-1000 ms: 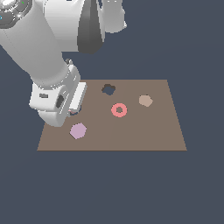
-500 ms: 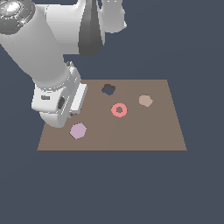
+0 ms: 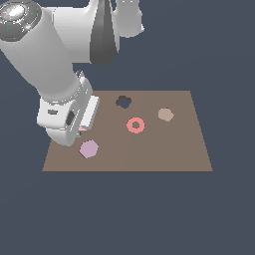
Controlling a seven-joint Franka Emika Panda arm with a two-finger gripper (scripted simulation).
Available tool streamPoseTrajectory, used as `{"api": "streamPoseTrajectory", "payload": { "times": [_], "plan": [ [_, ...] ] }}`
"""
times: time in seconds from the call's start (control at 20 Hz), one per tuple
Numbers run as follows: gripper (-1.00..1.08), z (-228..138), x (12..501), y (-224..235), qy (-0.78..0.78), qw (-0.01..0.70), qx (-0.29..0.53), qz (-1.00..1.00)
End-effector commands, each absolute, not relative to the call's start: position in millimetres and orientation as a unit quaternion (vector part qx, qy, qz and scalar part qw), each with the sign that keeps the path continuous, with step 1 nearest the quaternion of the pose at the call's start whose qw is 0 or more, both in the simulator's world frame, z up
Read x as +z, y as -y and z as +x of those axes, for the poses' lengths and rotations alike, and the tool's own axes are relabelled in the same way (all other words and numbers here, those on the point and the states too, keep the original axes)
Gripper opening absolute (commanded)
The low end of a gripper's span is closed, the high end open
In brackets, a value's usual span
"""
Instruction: Insert a designated object into the corresponding slot on a board.
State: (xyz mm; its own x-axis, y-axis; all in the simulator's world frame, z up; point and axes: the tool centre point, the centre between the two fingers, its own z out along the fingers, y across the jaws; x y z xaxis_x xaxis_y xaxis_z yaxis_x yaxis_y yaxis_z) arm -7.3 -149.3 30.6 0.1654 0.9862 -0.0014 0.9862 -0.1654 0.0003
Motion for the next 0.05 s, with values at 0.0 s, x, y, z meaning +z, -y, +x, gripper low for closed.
{"api": "streamPoseTrajectory", "payload": {
  "times": [0.0],
  "plan": [
    [1.00,-7.2,30.6,149.3,-0.646,0.001,0.000,0.763]
  ]
}}
